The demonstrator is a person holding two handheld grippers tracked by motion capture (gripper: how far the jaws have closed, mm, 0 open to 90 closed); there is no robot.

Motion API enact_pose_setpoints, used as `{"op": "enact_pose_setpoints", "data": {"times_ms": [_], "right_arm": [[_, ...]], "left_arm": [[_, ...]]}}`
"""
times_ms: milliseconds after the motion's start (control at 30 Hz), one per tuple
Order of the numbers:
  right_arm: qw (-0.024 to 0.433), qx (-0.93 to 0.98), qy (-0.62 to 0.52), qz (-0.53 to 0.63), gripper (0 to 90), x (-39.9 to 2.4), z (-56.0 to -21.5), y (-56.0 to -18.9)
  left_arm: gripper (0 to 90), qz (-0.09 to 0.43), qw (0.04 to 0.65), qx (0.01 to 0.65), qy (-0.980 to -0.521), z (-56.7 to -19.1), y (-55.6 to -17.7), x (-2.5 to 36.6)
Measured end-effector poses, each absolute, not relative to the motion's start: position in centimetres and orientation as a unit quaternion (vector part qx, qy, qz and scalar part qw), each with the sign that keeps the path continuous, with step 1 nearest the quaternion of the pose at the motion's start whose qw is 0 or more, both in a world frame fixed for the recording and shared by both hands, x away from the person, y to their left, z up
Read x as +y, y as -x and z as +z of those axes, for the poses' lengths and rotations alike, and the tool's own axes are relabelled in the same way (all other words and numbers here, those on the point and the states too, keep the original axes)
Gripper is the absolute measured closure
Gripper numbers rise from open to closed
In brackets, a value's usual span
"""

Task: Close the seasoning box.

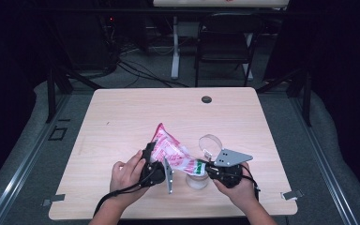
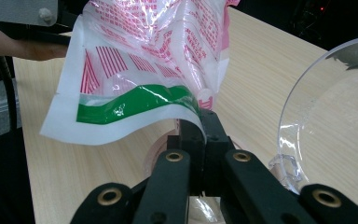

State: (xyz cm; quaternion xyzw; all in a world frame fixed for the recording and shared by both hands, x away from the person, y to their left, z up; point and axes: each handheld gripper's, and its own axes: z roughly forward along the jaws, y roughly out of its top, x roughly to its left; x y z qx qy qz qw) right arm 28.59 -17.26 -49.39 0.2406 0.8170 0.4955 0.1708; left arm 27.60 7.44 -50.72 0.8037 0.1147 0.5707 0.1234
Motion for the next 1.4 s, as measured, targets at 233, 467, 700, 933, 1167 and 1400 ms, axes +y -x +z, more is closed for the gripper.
{"op": "enact_pose_setpoints", "data": {"times_ms": [233,467,700,933,1167,1400], "right_arm": [[0.172,0.817,-0.241,0.495,90.0,-17.4,-49.35,-28.59],[0.171,0.817,-0.242,0.495,90.0,-17.4,-49.42,-28.6],[0.171,0.816,-0.243,0.496,90.0,-17.48,-49.49,-28.66],[0.173,0.815,-0.246,0.495,90.0,-17.69,-49.47,-28.71],[0.174,0.815,-0.245,0.495,90.0,-17.65,-49.52,-28.67],[0.174,0.815,-0.245,0.495,90.0,-17.63,-49.55,-28.67]], "left_arm": [[59.6,0.574,0.12,0.111,-0.802,-50.5,-27.53,7.32],[59.6,0.576,0.113,0.108,-0.802,-50.34,-27.44,7.25],[59.6,0.575,0.114,0.106,-0.803,-50.29,-27.51,7.15],[59.6,0.58,0.112,0.103,-0.801,-50.17,-27.44,6.92],[59.6,0.584,0.11,0.102,-0.798,-50.11,-27.24,6.99],[59.6,0.577,0.111,0.105,-0.803,-49.92,-27.25,6.99]]}}
